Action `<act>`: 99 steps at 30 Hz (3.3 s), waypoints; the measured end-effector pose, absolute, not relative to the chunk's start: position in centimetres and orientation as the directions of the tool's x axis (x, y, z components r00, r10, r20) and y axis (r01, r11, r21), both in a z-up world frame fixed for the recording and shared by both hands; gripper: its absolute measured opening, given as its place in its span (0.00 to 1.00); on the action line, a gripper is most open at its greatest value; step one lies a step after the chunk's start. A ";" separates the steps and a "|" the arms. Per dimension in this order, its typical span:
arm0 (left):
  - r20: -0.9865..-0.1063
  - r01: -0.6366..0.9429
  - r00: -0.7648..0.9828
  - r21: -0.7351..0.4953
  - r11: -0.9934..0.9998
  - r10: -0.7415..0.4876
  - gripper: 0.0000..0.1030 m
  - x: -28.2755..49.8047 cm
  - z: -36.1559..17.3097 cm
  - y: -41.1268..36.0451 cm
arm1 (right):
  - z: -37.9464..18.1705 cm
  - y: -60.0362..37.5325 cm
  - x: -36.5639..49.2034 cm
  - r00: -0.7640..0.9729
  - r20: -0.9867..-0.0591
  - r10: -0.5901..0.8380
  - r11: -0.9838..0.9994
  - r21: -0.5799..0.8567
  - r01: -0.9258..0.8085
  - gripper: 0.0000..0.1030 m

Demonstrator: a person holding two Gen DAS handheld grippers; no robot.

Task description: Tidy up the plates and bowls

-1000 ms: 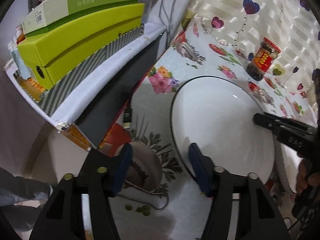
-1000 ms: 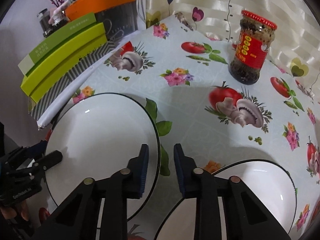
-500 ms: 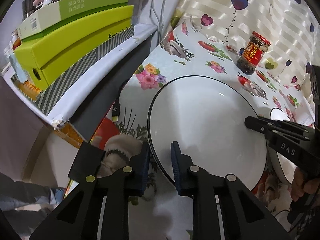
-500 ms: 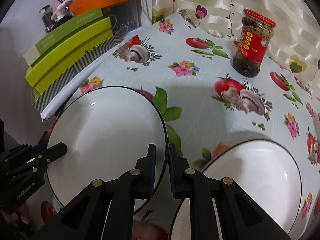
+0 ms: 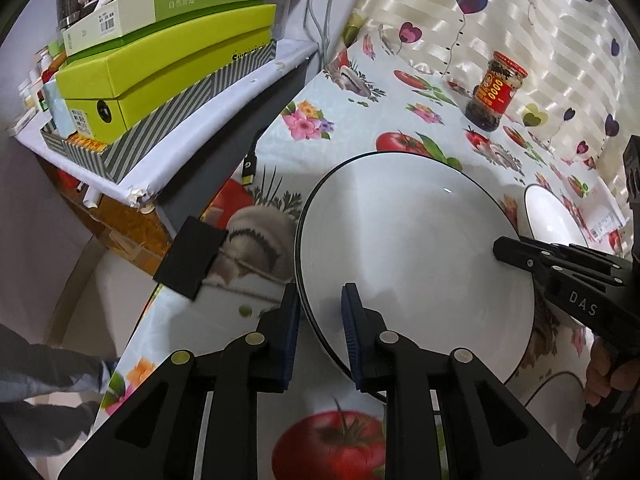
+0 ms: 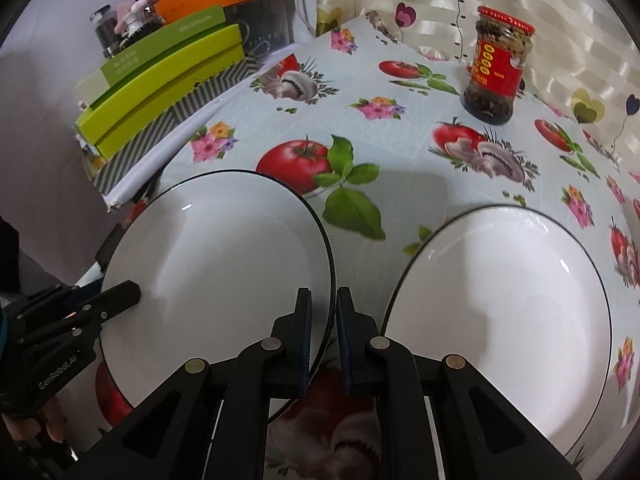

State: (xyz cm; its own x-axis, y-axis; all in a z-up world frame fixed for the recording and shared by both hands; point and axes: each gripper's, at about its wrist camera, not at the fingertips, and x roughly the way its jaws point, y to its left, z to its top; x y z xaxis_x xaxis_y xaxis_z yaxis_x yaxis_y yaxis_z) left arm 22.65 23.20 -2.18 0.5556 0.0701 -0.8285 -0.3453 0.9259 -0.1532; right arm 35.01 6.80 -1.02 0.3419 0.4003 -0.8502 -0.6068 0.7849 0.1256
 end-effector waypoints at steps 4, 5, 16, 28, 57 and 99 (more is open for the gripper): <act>-0.824 -0.344 0.564 -0.168 0.924 0.060 0.21 22.4 -2.2 23.3 | -1.1 6.5 34.4 0.343 -0.845 0.410 0.779 0.129 -0.614 0.13; -0.823 -0.346 0.566 -0.177 0.921 0.055 0.21 22.4 -2.2 23.4 | -1.1 6.5 34.4 0.341 -0.844 0.413 0.781 0.135 -0.610 0.13; -0.818 -0.360 0.573 -0.214 0.908 0.035 0.23 22.3 -2.4 23.6 | -1.4 6.7 34.2 0.339 -0.840 0.424 0.784 0.153 -0.601 0.18; -0.820 -0.382 0.570 -0.205 0.901 0.056 0.23 22.1 -2.3 23.3 | -1.1 6.2 33.6 0.377 -0.829 0.412 0.811 0.146 -0.566 0.13; -0.784 -0.347 0.620 -0.224 0.911 0.044 0.23 20.3 2.4 21.1 | 4.1 2.2 30.7 0.416 -0.783 0.463 0.825 0.208 -0.525 0.11; -0.815 -0.193 0.578 -0.181 0.964 -0.038 0.23 12.8 0.8 10.9 | 1.6 -9.1 18.2 0.422 -0.823 0.381 0.901 0.227 -0.369 0.11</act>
